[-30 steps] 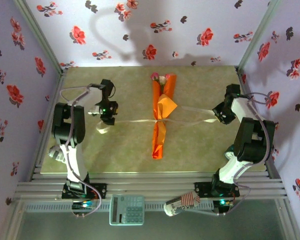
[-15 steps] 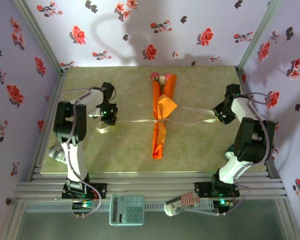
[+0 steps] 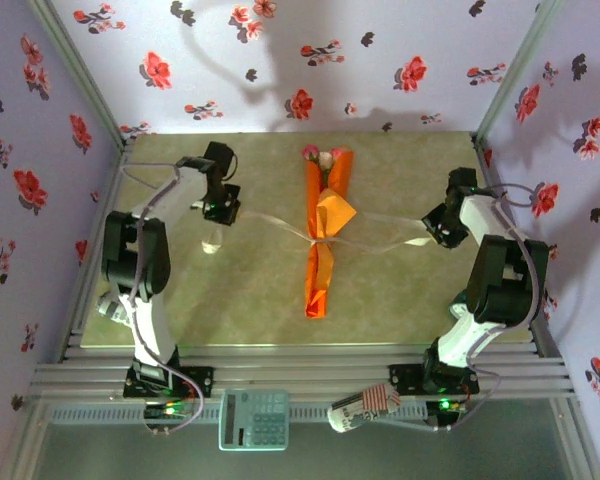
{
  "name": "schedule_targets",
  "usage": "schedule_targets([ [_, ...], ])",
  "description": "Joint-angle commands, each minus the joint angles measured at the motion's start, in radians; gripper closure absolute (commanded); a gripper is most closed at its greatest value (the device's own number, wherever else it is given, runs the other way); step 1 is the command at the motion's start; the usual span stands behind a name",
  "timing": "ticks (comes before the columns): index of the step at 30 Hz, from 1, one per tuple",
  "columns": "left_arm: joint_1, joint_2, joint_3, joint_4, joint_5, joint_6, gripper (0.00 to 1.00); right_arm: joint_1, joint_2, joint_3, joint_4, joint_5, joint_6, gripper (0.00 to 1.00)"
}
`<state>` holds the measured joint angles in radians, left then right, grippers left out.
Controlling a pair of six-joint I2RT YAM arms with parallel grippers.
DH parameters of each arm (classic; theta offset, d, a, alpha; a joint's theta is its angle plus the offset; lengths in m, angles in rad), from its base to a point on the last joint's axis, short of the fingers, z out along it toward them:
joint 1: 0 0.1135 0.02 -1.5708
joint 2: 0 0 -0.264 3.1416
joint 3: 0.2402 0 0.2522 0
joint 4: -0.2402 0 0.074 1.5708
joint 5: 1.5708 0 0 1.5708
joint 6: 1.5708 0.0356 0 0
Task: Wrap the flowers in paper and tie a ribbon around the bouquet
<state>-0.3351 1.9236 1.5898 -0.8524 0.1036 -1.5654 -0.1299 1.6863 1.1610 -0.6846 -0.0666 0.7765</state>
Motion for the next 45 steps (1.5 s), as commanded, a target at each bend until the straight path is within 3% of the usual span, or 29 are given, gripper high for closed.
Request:
schedule_targets([
  [1,-0.063,-0.054,0.024,-0.043,0.050,0.078,1.00,0.008,-0.026,0.006,-0.023,0.020,-0.020,1.00],
  [7,-0.164,-0.040,0.161,-0.091,0.092,0.156,1.00,0.024,-0.025,0.024,-0.036,0.016,-0.032,1.00],
  [15,-0.273,-0.018,0.277,-0.161,0.130,0.161,1.00,0.045,-0.056,0.009,-0.053,0.019,-0.048,1.00],
  [26,-0.323,-0.126,0.108,-0.071,0.226,-0.002,1.00,0.094,-0.096,-0.012,-0.071,0.021,-0.083,1.00],
  [33,-0.343,-0.230,-0.057,0.095,0.264,-0.139,1.00,0.108,-0.131,-0.043,-0.090,0.035,-0.091,1.00],
  [45,-0.354,-0.300,-0.159,0.281,0.308,-0.223,1.00,0.113,-0.253,-0.180,-0.121,0.103,-0.005,0.98],
])
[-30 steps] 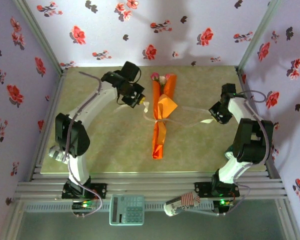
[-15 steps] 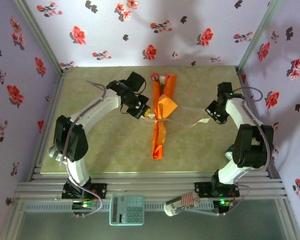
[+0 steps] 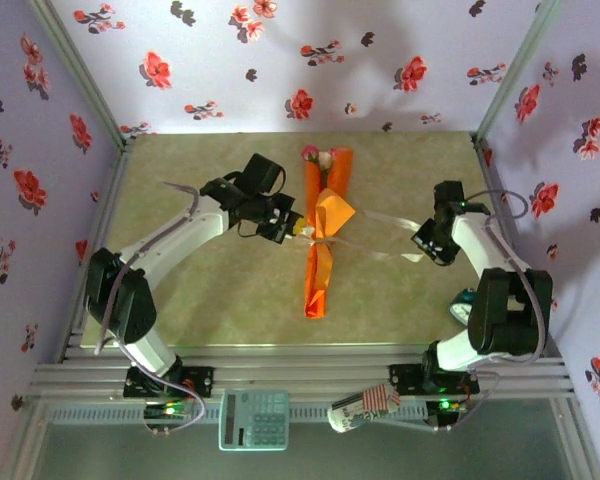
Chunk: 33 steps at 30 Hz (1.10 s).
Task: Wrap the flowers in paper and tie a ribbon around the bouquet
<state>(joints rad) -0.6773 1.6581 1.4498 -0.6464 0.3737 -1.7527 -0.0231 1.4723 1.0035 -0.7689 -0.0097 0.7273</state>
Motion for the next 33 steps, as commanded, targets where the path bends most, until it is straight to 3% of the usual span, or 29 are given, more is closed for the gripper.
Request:
schedule_targets([
  [1,-0.011,-0.034,-0.020,0.074,0.046,-0.028,1.00,0.006,-0.047,-0.033,-0.041,0.046,0.059,0.97],
  [5,-0.014,-0.044,-0.059,0.104,0.056,-0.026,1.00,0.025,-0.086,-0.067,-0.057,0.032,0.107,1.00],
  [9,-0.014,-0.038,-0.076,0.137,0.074,-0.023,1.00,0.059,-0.175,-0.041,-0.086,0.104,0.118,1.00],
  [14,-0.013,-0.039,-0.097,0.133,0.087,-0.005,1.00,0.116,-0.257,0.042,0.053,0.111,-0.011,1.00],
  [20,-0.013,-0.033,-0.131,0.126,0.087,0.037,1.00,0.180,-0.134,0.228,0.227,-0.018,-0.163,1.00],
  [24,-0.006,-0.020,-0.129,0.103,0.074,0.072,1.00,0.266,-0.088,0.330,0.125,0.043,-0.232,1.00],
  [27,-0.001,-0.016,-0.125,0.097,0.067,0.083,1.00,0.295,-0.140,0.281,0.023,0.087,-0.187,1.00],
  [32,0.007,-0.008,-0.113,0.078,0.066,0.107,1.00,0.301,-0.325,-0.006,-0.088,0.139,-0.032,1.00],
  [33,0.007,-0.006,-0.110,0.072,0.065,0.112,1.00,0.298,-0.360,-0.067,-0.096,0.146,-0.012,0.94],
])
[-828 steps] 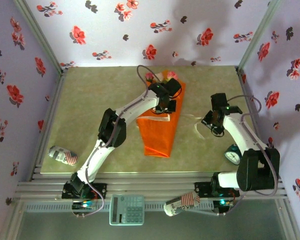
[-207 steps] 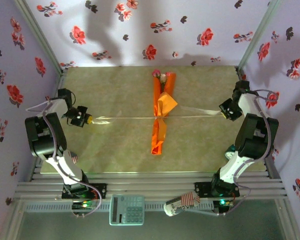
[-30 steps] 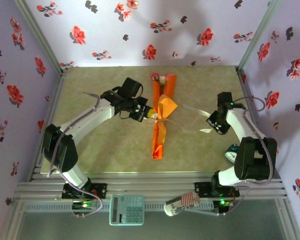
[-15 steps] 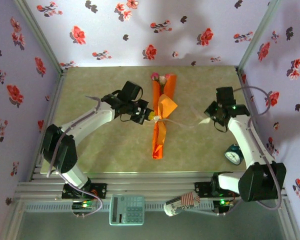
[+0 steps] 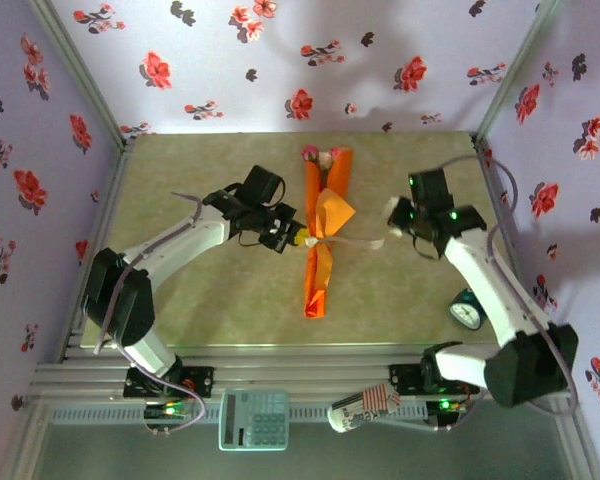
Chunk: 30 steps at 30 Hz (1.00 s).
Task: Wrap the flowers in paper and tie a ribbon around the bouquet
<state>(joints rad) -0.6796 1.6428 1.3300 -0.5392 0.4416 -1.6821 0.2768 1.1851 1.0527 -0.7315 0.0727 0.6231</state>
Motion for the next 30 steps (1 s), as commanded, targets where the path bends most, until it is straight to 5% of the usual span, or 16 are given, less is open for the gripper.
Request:
schedule_targets([
  [1,0.009,0.011,0.013,-0.040,0.000,0.045,1.00,-0.008,-0.100,-0.164,-0.134,0.071,0.107,0.80],
  [3,0.012,0.014,0.018,-0.047,0.000,0.050,1.00,-0.053,-0.113,-0.205,-0.154,0.073,0.136,0.60],
  [7,0.011,0.025,0.039,-0.071,0.003,0.065,1.00,-0.181,-0.020,-0.132,-0.151,0.053,0.089,0.47],
  [15,0.011,0.032,0.045,-0.075,0.008,0.073,1.00,-0.225,0.444,0.095,-0.136,0.019,-0.054,0.44],
  [30,0.011,0.041,0.061,-0.068,0.009,0.072,1.00,-0.251,0.604,-0.006,-0.024,-0.015,-0.057,0.51],
])
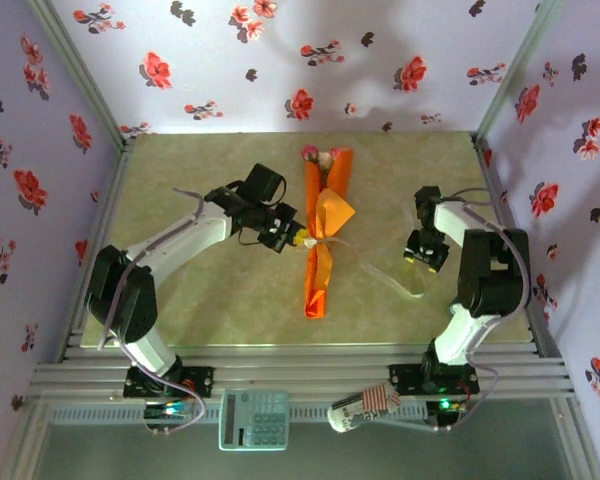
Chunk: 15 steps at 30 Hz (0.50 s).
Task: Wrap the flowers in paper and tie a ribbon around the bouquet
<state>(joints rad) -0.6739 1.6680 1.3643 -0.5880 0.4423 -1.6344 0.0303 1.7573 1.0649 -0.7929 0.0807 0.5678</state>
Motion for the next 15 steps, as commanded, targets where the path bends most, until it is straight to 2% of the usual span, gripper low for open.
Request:
schedule_targets([
  [1,0.005,0.018,0.028,-0.020,0.010,0.025,1.00,-0.004,0.040,-0.021,0.047,-0.030,0.003,0.52],
  [3,0.005,0.018,0.032,-0.025,0.012,0.028,1.00,-0.008,0.057,-0.030,0.072,-0.045,0.019,0.60],
  [8,0.005,0.015,0.033,-0.030,0.011,0.028,1.00,-0.012,0.048,-0.048,0.141,-0.059,0.052,0.98],
  [15,0.007,0.015,0.025,-0.029,0.012,0.032,1.00,0.028,-0.115,0.065,0.133,0.012,0.026,1.00],
])
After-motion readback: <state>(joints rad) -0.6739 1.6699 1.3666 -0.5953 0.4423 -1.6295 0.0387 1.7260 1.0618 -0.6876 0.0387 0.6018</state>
